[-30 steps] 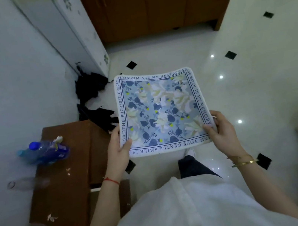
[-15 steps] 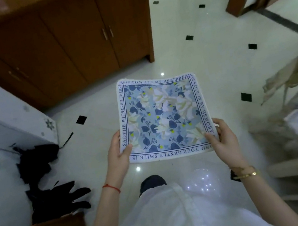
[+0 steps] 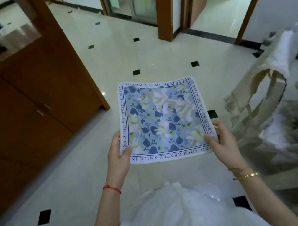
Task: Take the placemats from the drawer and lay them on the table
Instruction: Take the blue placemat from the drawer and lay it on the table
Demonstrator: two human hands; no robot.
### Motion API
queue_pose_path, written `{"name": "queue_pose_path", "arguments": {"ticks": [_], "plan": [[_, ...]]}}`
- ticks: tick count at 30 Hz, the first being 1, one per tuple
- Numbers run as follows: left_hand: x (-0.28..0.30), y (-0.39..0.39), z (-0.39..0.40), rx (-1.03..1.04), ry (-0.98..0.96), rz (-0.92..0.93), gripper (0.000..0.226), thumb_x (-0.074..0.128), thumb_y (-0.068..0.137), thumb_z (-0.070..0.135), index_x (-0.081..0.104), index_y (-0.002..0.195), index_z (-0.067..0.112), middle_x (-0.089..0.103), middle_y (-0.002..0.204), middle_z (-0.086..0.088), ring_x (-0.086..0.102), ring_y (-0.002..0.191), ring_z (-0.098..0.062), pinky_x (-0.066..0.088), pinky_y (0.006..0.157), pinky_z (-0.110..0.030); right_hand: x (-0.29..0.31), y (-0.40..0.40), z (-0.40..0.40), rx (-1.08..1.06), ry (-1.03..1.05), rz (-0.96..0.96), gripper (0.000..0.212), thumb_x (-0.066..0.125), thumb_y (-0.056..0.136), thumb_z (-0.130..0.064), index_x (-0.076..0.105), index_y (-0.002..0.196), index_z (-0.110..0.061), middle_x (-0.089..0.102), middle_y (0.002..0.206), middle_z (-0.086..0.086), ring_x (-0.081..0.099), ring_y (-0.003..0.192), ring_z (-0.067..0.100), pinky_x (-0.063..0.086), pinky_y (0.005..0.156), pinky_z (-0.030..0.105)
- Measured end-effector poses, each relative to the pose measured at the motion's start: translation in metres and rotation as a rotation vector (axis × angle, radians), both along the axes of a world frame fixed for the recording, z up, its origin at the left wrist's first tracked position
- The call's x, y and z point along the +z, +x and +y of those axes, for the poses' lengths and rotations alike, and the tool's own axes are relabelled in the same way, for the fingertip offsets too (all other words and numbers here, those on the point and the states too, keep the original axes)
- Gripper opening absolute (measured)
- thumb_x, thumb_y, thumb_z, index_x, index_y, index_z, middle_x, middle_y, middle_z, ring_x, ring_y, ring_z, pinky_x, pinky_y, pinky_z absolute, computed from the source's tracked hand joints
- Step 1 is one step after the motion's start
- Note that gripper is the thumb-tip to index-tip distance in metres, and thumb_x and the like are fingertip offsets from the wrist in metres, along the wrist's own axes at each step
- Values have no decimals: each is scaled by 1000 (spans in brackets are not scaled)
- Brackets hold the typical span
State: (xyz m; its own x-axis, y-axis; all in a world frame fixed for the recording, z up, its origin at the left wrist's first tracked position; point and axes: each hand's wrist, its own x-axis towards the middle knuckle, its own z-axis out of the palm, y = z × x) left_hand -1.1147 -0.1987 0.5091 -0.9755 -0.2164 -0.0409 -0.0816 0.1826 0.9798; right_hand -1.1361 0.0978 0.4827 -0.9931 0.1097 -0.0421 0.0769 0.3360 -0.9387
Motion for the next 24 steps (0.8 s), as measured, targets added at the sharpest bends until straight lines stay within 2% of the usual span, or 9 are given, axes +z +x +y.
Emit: {"name": "queue_pose_path", "arguments": {"ticks": [3,6,8,11,13,17,21,24], "plan": [[9,-87,5,-98,-10,15,50,51,90,-10,48,128,21,58,127,5,56,115,0,43,105,-31,13,-51,6,-107,-40,23,34,55,92,-2,47,123,-14,69,107,0,66,88,0,54,77,20],[10,-159,16,-212,-24,-7,49,53,90,-7,48,130,21,58,130,3,55,122,-12,41,108,-44,15,-88,18,-203,-45,9,35,56,92,-6,47,124,-18,69,107,-6,68,93,7,56,82,36],[9,-202,30,-271,-29,-24,50,53,91,-7,49,129,24,58,130,2,54,122,-14,41,108,-48,13,-112,29,-264,-40,12,34,56,92,-6,49,120,-23,70,105,-10,68,93,11,57,81,42],[6,-265,60,-348,-11,-37,52,52,91,-7,51,124,34,60,127,3,56,120,-16,42,106,-48,7,-152,48,-344,-29,18,36,56,91,-4,49,121,-22,68,105,-23,67,95,7,56,83,39],[2,-307,83,-383,7,-56,52,51,91,-7,51,124,34,60,128,0,57,120,-19,42,105,-51,2,-183,66,-388,-29,16,37,56,91,-4,48,123,-21,67,105,-26,67,97,6,55,86,38],[2,-393,140,-433,40,-76,50,50,92,-7,51,127,30,61,127,-1,59,117,-19,44,104,-50,0,-254,114,-483,-3,31,37,59,91,-7,49,121,-26,68,108,-14,66,98,8,53,88,43],[14,-486,210,-529,9,-55,48,50,93,-5,49,131,24,62,126,3,59,117,-15,44,104,-47,14,-323,173,-546,-23,62,33,59,92,-13,49,120,-26,67,110,-6,67,95,13,56,82,46],[25,-551,267,-600,-12,-2,48,50,92,-5,48,132,21,60,128,4,57,119,-14,44,105,-44,30,-367,214,-598,-55,88,34,56,93,-9,47,120,-26,66,112,-1,67,91,10,57,77,35]]}}
